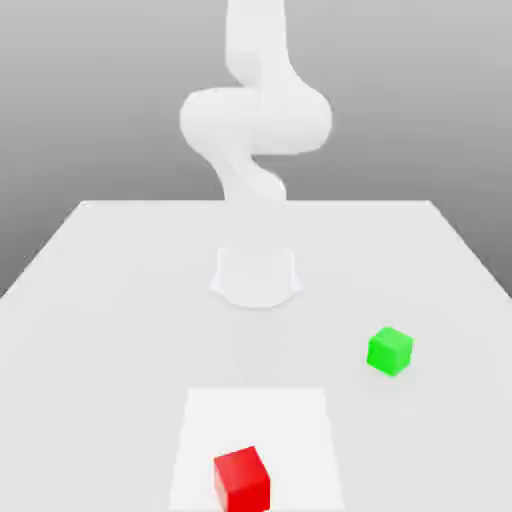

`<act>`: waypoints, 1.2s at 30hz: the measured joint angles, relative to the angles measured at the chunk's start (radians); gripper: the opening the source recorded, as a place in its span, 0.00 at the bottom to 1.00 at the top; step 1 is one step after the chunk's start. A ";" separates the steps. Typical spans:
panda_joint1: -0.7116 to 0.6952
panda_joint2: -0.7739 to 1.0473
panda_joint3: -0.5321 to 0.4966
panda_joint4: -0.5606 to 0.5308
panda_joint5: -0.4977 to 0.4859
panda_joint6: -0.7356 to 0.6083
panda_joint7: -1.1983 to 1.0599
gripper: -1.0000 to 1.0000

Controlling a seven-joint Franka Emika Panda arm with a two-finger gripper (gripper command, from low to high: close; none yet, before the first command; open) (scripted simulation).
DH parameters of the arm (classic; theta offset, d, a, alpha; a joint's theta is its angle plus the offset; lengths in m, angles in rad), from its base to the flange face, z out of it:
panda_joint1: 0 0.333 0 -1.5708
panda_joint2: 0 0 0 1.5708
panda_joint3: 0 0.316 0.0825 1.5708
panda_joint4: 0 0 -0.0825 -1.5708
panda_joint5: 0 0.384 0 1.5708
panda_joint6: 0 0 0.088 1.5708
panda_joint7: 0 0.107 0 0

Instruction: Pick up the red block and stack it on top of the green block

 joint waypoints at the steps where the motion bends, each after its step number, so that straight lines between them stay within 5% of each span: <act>1: 0.006 0.039 -0.006 -0.006 0.000 0.014 -0.016 0.50; 29: 0.024 1.057 -0.048 -0.116 0.060 0.444 -0.433 0.50; 30: 0.020 1.092 -0.043 -0.111 0.066 0.473 -0.437 0.00; 36: 0.019 1.109 -0.041 -0.108 0.068 0.486 -0.439 0.00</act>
